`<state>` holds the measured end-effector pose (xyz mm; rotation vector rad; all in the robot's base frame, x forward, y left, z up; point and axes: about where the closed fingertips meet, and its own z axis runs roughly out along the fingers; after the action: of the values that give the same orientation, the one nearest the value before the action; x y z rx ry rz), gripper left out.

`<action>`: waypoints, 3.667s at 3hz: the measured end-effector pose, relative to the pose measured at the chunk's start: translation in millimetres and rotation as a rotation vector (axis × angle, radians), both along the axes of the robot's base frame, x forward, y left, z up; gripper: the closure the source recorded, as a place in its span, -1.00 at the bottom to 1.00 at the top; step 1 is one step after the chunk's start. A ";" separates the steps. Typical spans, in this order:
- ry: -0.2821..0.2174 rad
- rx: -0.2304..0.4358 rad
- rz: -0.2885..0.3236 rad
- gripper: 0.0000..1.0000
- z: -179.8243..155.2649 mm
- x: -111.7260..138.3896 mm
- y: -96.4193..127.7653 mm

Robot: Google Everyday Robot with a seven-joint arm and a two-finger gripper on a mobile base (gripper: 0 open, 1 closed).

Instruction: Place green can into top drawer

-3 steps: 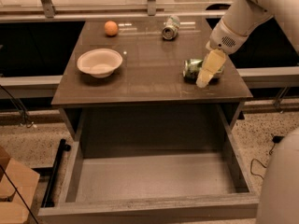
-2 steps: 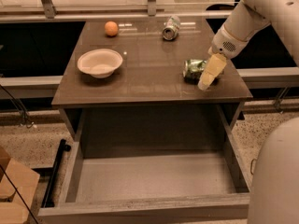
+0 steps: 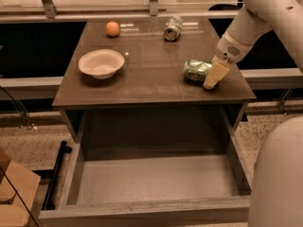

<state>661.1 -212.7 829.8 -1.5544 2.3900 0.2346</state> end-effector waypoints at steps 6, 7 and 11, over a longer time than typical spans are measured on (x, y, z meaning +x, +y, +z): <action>-0.156 0.085 0.164 1.00 55.1 -219.9 104.7; -0.030 0.094 0.066 1.00 -5.4 -246.1 89.5; 0.156 0.061 -0.129 0.94 -136.8 -237.7 45.7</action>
Offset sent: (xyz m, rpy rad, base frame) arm -0.0571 0.0438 0.0672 -0.0477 -0.0975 0.1709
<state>423.4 -167.1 693.0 -1.3959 2.5642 0.4111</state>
